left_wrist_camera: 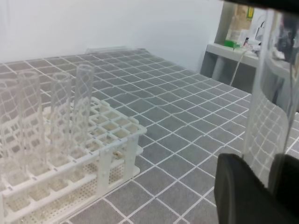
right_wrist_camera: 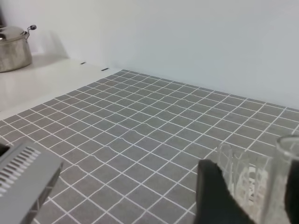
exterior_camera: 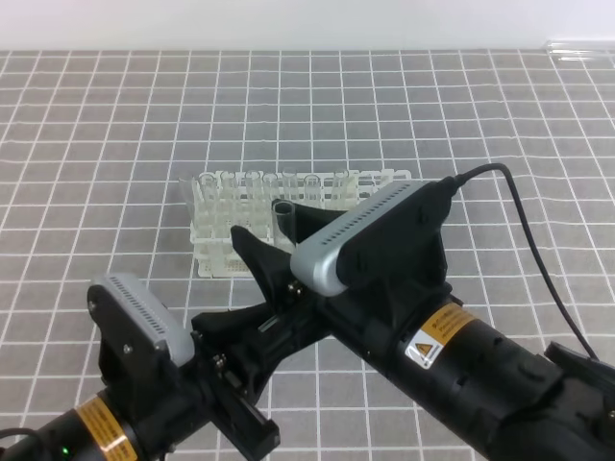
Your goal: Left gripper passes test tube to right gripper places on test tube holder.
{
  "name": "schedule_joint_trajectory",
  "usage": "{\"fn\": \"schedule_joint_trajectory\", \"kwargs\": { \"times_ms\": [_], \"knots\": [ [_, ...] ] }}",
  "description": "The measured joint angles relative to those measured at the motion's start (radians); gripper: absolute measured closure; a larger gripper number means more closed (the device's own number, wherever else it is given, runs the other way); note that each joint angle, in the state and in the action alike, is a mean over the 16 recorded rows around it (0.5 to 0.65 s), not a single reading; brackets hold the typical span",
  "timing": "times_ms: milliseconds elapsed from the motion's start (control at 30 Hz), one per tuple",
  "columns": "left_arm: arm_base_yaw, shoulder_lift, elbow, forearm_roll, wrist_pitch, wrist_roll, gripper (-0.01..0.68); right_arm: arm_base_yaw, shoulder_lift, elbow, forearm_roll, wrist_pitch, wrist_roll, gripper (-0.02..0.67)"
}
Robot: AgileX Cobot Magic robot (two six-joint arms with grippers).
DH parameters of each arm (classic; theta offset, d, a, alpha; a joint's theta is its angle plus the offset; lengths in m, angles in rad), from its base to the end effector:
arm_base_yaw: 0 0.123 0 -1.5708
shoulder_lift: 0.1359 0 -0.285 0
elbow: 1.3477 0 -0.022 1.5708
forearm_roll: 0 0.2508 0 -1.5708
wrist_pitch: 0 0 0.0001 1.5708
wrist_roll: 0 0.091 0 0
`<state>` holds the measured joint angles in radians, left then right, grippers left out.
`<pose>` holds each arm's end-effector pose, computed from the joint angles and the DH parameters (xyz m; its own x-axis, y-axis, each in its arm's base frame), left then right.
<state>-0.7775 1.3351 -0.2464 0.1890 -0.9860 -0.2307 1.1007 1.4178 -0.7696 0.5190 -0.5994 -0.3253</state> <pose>0.1434 -0.1611 0.2050 -0.1175 -0.0578 -0.9914 0.7960 0.5914 -0.1288 0.1615 0.2618 0.2908 -0.0955 0.0562 -0.9938 -0.7230 0.6823 0.1080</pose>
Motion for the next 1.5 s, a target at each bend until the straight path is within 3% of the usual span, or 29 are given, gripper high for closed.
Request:
{"fn": "schedule_joint_trajectory", "kwargs": {
  "times_ms": [267,767,1267,1400,1500],
  "knots": [
    [0.0,0.0,0.001,-0.013,0.009,0.014,0.631,0.0,0.0,0.0,0.0,0.001,0.0,0.391],
    [0.0,-0.003,0.002,-0.013,-0.004,0.024,0.621,-0.001,-0.001,0.0,-0.001,-0.002,0.0,0.549],
    [0.0,-0.002,0.002,-0.015,-0.033,0.001,0.422,-0.002,-0.015,0.0,0.011,0.003,-0.022,0.559],
    [0.0,-0.01,0.012,-0.011,-0.05,-0.021,0.401,-0.002,-0.044,0.0,0.06,0.016,-0.083,0.559],
    [0.0,-0.031,0.033,-0.01,-0.072,-0.037,0.428,-0.002,-0.076,0.002,0.126,0.03,-0.159,0.559]
  ]
}}
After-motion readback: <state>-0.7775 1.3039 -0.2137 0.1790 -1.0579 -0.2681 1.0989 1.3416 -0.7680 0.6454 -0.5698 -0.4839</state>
